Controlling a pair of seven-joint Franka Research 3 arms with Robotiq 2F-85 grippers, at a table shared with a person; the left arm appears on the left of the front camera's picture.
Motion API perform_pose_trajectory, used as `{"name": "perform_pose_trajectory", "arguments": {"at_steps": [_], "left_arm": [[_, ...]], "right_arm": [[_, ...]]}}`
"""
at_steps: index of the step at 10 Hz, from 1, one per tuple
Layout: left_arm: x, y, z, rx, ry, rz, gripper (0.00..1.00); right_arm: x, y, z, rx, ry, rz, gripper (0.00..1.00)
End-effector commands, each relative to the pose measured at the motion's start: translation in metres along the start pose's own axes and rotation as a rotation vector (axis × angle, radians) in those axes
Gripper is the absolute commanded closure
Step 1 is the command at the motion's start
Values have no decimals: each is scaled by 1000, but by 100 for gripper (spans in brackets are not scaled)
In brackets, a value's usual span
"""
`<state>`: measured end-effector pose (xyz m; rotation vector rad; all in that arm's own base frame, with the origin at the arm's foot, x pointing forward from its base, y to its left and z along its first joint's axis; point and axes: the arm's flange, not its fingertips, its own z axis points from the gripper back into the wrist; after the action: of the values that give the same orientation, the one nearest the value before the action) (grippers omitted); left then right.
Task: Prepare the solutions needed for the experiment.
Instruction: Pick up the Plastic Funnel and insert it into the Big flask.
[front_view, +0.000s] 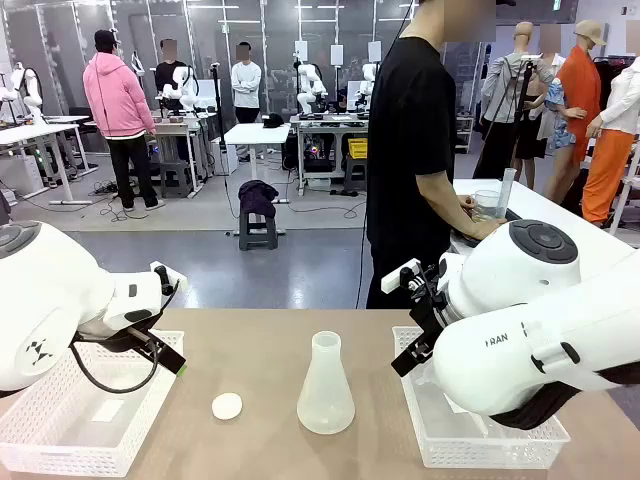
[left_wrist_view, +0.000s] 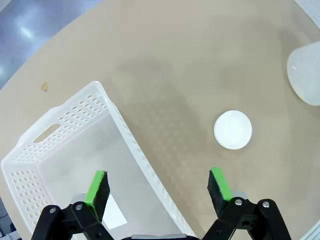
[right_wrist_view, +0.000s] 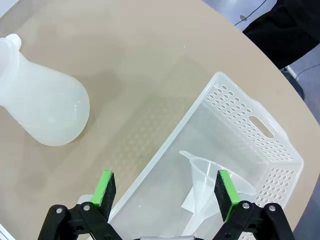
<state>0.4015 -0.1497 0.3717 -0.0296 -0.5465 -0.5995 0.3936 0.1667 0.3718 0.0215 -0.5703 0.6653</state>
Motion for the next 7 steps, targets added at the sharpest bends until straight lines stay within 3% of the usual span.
{"name": "perform_pose_trajectory", "arguments": {"at_steps": [1, 7], "left_arm": [[0, 0, 0, 0, 0, 0, 0], [0, 0, 0, 0, 0, 0, 0]], "right_arm": [[0, 0, 0, 0, 0, 0, 0], [0, 0, 0, 0, 0, 0, 0]]}}
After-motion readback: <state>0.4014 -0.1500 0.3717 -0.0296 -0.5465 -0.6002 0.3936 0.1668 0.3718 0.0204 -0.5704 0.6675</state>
